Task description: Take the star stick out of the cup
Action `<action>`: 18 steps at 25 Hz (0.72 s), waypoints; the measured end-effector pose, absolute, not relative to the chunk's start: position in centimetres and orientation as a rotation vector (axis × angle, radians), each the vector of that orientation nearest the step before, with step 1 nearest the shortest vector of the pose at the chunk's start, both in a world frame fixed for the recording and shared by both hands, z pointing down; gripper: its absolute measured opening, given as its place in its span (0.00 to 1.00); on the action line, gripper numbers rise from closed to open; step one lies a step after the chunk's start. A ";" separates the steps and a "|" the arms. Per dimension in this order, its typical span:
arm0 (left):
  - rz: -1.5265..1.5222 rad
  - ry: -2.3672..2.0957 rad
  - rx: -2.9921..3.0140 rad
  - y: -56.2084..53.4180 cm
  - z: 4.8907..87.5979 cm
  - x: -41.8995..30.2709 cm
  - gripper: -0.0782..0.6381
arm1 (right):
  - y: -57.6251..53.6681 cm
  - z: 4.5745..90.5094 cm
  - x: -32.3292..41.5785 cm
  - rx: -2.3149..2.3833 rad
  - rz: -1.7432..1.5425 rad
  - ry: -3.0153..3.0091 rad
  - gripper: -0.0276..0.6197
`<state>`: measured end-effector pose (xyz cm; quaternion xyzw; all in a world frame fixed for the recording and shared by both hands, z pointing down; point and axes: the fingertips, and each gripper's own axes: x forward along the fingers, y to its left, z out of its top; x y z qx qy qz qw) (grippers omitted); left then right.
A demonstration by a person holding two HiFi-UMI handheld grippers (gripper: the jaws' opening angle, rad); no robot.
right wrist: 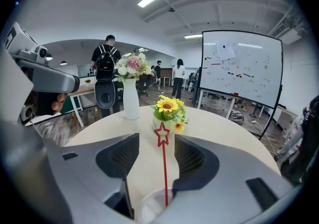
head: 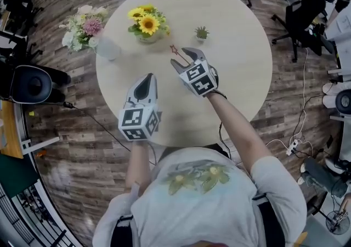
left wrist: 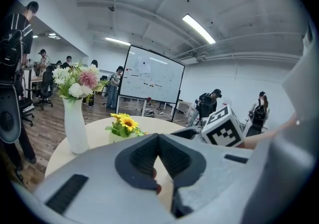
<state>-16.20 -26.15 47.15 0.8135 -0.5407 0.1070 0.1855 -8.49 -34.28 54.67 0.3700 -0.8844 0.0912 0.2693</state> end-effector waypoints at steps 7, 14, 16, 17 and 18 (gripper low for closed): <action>0.305 -1.521 2.276 -26.3 47.9 -16.7 0.11 | -35.2 56.8 -8.4 0.991 0.240 -2.318 0.38; 0.302 -1.521 2.260 -26.2 48.1 -16.8 0.11 | -35.9 57.4 -8.4 1.003 0.255 -2.290 0.33; 0.303 -1.520 2.258 -26.3 48.3 -16.9 0.11 | -36.0 57.5 -8.6 1.005 0.247 -2.286 0.30; 0.304 -1.519 2.258 -26.3 48.4 -16.9 0.11 | -36.1 57.5 -8.7 1.006 0.241 -2.284 0.29; 0.305 -1.518 2.257 -26.3 48.5 -16.9 0.11 | -36.2 57.5 -8.7 1.009 0.235 -2.280 0.27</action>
